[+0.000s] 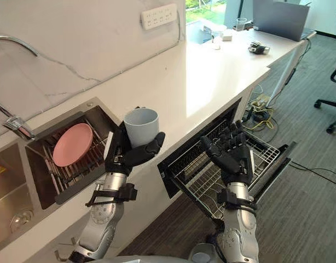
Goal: Walk over to the sink, pick up the cup, carry it to the dishwasher, place the cup inside the dishwasher, then close the dishwasher door
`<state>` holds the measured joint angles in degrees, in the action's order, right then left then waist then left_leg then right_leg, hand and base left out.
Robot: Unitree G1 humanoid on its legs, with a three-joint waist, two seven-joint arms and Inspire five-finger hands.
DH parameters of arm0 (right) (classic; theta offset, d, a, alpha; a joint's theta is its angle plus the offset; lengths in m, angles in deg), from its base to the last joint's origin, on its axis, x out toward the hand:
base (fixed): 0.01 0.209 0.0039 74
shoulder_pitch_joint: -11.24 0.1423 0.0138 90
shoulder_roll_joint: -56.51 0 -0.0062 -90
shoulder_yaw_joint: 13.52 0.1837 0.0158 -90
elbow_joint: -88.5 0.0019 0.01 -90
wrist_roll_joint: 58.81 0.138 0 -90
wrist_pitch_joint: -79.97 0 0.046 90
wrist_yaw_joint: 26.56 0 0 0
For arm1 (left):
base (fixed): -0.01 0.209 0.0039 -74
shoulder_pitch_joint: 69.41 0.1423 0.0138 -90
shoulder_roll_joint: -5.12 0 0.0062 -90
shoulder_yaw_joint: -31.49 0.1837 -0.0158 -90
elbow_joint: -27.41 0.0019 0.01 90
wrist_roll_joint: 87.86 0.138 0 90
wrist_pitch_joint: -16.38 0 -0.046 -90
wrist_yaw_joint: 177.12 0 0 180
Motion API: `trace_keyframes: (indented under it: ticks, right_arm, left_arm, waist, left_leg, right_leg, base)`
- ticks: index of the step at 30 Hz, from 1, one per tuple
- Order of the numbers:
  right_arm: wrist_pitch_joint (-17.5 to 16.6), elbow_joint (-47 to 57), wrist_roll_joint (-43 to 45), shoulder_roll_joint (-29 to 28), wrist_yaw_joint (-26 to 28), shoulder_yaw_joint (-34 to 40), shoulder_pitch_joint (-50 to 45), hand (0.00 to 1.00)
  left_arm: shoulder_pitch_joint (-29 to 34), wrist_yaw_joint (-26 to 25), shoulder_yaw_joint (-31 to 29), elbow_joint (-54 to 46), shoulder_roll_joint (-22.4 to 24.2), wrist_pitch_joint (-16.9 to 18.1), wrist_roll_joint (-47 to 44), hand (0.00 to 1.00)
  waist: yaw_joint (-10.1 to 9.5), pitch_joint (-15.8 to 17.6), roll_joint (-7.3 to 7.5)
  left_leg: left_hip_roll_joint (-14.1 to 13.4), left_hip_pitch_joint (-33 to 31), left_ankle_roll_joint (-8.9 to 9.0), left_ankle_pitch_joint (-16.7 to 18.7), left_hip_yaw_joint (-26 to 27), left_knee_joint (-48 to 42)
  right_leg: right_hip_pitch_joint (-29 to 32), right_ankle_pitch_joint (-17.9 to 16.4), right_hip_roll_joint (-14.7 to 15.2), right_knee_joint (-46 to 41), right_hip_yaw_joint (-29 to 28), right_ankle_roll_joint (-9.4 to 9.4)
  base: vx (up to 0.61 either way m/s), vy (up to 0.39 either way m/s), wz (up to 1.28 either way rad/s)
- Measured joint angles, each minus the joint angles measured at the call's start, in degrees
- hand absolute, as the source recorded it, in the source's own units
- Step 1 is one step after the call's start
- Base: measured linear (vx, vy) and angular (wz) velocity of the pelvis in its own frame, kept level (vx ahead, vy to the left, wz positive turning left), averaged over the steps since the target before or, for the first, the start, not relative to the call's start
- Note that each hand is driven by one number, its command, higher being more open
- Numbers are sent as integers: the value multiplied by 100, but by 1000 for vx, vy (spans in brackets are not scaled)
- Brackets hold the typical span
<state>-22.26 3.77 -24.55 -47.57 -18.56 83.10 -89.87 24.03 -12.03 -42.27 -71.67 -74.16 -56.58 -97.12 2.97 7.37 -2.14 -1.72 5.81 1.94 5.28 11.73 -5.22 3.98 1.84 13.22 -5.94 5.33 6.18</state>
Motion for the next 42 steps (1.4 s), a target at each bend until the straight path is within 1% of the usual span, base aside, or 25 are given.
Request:
trace_keyframes:
  ticks: [1,2,3,4,5,6,8,10,11,12,13,14,15,16,17,19,20,22,26,29,30,34,39,40,42]
  right_arm:
    - [84,0,9,2,169,-6,81,100]
    - [133,0,22,0,245,-24,141,100]
    - [222,12,82,-62,453,-51,257,100]
    - [251,21,133,-99,560,-65,302,100]
    - [309,42,210,-141,728,-92,384,100]
    - [323,92,223,-144,843,-130,399,100]
    - [322,146,233,-144,930,-212,383,100]
    - [320,206,237,-154,955,-237,366,100]
    - [319,221,237,-162,974,-244,367,100]
    - [303,241,272,-162,974,-244,352,100]
    - [304,241,304,-160,974,-246,361,100]
    - [311,261,433,-151,974,-259,413,100]
    - [387,326,568,-150,976,-311,493,100]
    - [490,388,714,-130,976,-380,588,100]
    - [528,407,741,-121,977,-392,606,100]
    - [919,665,962,18,1044,-482,696,100]
    - [1036,773,1001,78,1129,-491,727,100]
    - [1306,877,1284,245,1320,-495,772,100]
    - [1557,893,1540,448,1534,-569,851,100]
    - [1676,893,1557,489,1696,-649,852,100]
    - [1695,893,1547,529,1744,-692,853,100]
    - [1729,891,1479,728,1752,-738,912,100]
    - [1711,745,1004,896,1161,-870,1239,100]
    - [1711,664,874,925,1013,-929,1307,100]
    - [1713,573,832,930,826,-978,1330,100]
  left_arm:
    - [-65,-148,-179,-6,75,1,-4,0]
    - [-93,-215,-288,-15,126,2,-3,0]
    - [-186,-374,-481,-34,166,2,-2,0]
    - [-245,-437,-547,-34,179,2,-1,0]
    - [-354,-536,-626,-35,183,-2,1,0]
    - [-420,-583,-640,-36,189,-4,23,0]
    - [-426,-602,-601,-36,197,-5,42,0]
    - [-436,-607,-453,-34,182,-5,263,0]
    - [-457,-602,-391,-30,197,-5,323,0]
    - [-533,-597,-292,69,188,-1,392,0]
    - [-544,-600,-245,98,186,-4,415,0]
    - [-544,-621,-218,104,192,-2,493,0]
    - [-573,-676,-224,109,194,-2,524,0]
    - [-625,-758,-240,142,196,-1,603,0]
    - [-644,-772,-238,172,198,-2,606,0]
    - [-733,-856,-217,296,194,-44,759,0]
    - [-779,-865,-214,347,200,-62,859,0]
    - [-901,-843,-120,527,181,-128,1144,0]
    - [-960,-747,21,643,138,-135,1762,0]
    - [-989,-743,41,688,65,-180,2048,0]
    - [-992,-734,75,702,46,-201,2070,0]
    - [-1008,-695,281,773,36,-309,2170,0]
    - [-1172,-787,448,966,-22,-516,2471,0]
    - [-1221,-795,466,974,-28,-583,2560,0]
    - [-1320,-843,569,992,-40,-613,2734,0]
  waist:
    - [-61,-6,-11]
    - [-87,-15,-24]
    - [-149,-20,17]
    - [-182,-25,61]
    - [-204,-17,149]
    - [-223,-20,196]
    - [-232,-17,216]
    - [-247,-16,237]
    - [-301,-46,230]
    - [-276,-41,237]
    - [-271,-47,247]
    - [-306,-80,299]
    - [-369,-91,291]
    - [-369,-89,283]
    - [-369,-93,270]
    - [-366,-103,274]
    - [-367,-97,263]
    - [-345,-99,255]
    - [-348,-99,260]
    - [-346,-99,260]
    - [-342,-99,260]
    - [-341,-100,257]
    - [-281,-103,251]
    - [-256,-104,250]
    - [-257,-106,247]
  left_leg:
    - [-80,16,30,52,201,-76]
    - [-133,9,42,77,308,-119]
    - [-185,3,51,106,451,-166]
    - [-196,-1,60,125,506,-182]
    - [-212,-22,74,169,537,-231]
    - [-225,-51,94,231,535,-289]
    - [-231,-61,61,345,534,-382]
    - [-214,-95,-88,480,502,-398]
    - [-278,-140,-155,492,531,-382]
    - [-321,-177,-88,432,485,-439]
    - [-323,-163,-68,415,445,-467]
    - [-302,-167,-24,418,450,-528]
    - [-301,-196,21,418,476,-545]
    - [-353,-210,57,411,503,-542]
    - [-370,-213,66,405,506,-539]
    - [-439,-178,92,405,551,-512]
    - [-448,-177,114,417,582,-516]
    - [-474,-159,129,425,607,-541]
    - [-484,-134,139,433,678,-588]
    - [-489,-159,137,436,728,-641]
    - [-496,-180,137,435,725,-669]
    - [-516,-248,163,415,636,-720]
    - [-530,-280,190,391,568,-717]
    - [-530,-279,191,391,542,-714]
    - [-526,-278,188,389,514,-702]
  right_leg:
    - [39,-22,99,-36,528,-416]
    - [71,-9,166,-88,873,-685]
    - [168,109,287,-210,1362,-1068]
    - [225,144,317,-263,1468,-1122]
    - [316,211,323,-337,1479,-1081]
    - [344,362,325,-381,1530,-879]
    - [390,481,367,-499,1648,-712]
    - [406,772,344,-400,1630,-424]
    - [406,830,280,-289,1566,-394]
    - [456,225,317,-937,1529,-504]
    - [411,4,300,-1109,1537,-450]
    - [310,-59,253,-913,1543,-336]
    - [171,50,135,-511,1539,-161]
    - [-8,232,4,-37,1542,0]
    - [-54,301,-35,88,1542,-17]
    - [-415,776,-287,992,1516,-72]
    - [-430,844,-319,1095,1490,-75]
    - [-436,868,-350,1097,1440,-105]
    - [-417,923,-365,1118,1351,-143]
    - [-374,936,-363,1130,1311,-168]
    - [-363,895,-363,1130,1319,-229]
    - [-342,882,-365,1130,1407,-249]
    - [-356,877,-371,1130,1490,-260]
    - [-386,907,-372,1129,1516,-216]
    - [-410,919,-371,1129,1544,-204]
  base:
    - [-27,61,-79]
    - [8,76,-93]
    - [29,73,-74]
    - [30,46,-74]
    - [19,15,-47]
    - [13,4,-37]
    - [-14,25,-23]
    - [-65,60,-24]
    - [-40,20,-8]
    - [9,-8,10]
    - [75,-27,19]
    - [83,-28,-2]
    - [85,-58,-19]
    - [32,-46,-19]
    - [13,-65,-19]
    - [-14,-85,-28]
    - [-40,-58,-26]
    - [-60,-3,-15]
    - [-80,6,-13]
    - [-94,6,-9]
    - [-78,-3,-2]
    - [-57,-8,10]
    - [-2,3,7]
    - [12,12,9]
    - [12,18,8]
